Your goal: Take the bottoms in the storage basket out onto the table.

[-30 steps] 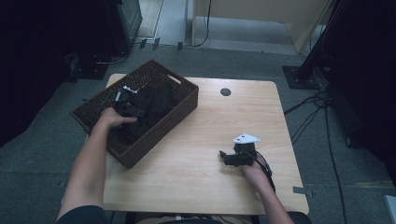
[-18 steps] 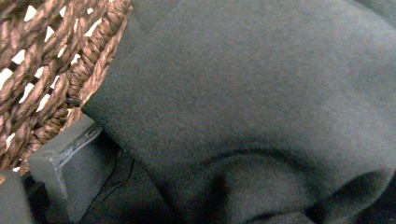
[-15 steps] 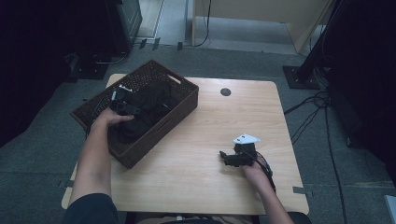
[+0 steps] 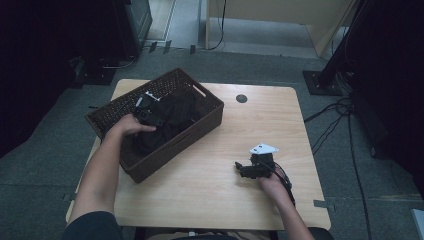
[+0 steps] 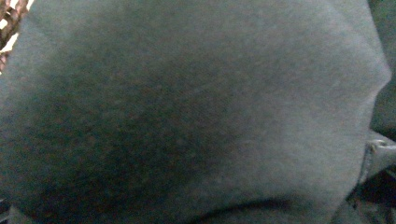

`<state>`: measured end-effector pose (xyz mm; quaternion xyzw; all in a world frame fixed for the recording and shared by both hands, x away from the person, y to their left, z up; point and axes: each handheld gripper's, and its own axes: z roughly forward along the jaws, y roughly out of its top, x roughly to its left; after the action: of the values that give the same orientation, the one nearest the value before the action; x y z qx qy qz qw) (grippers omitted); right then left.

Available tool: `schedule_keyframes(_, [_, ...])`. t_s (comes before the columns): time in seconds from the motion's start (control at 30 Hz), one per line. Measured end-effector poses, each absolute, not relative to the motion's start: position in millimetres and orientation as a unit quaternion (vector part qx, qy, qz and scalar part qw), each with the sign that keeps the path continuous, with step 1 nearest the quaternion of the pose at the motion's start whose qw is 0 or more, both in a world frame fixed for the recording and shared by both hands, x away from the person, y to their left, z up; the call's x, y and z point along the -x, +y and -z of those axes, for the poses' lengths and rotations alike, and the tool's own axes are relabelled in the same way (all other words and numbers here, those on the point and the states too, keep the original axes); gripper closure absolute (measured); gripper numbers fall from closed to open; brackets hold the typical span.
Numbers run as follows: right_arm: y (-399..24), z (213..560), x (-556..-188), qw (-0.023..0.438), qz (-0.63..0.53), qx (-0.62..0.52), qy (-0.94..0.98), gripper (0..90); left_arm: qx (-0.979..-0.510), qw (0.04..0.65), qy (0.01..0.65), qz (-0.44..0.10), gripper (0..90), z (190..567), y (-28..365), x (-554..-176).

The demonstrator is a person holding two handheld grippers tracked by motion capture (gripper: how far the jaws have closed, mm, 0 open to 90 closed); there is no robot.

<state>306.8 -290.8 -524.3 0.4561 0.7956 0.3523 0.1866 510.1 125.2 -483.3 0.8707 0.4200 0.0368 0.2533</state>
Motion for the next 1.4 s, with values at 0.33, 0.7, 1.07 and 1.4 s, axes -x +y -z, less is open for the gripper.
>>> schedule_keyframes(0.33, [-290.6,524.3,-307.0,0.185,-0.352,-0.455,0.797,9.9,-0.886,0.263,0.379,-0.046,19.8,481.3,110.7,-502.1])
schedule_keyframes(0.7, [-290.3,524.3,-307.5,0.184,-0.352,-0.455,0.797,9.6,-0.875,0.279,0.393,-0.044,19.3,489.2,101.1,-498.8])
schedule_keyframes(1.07, [-288.9,524.4,-308.7,0.183,-0.354,-0.448,0.8,9.6,-0.889,0.285,0.355,-0.057,66.9,481.8,91.0,-488.3])
schedule_keyframes(1.4, [-288.7,524.3,-308.7,0.182,-0.354,-0.449,0.8,9.6,-0.808,0.348,0.469,0.077,74.1,448.4,114.6,-501.4])
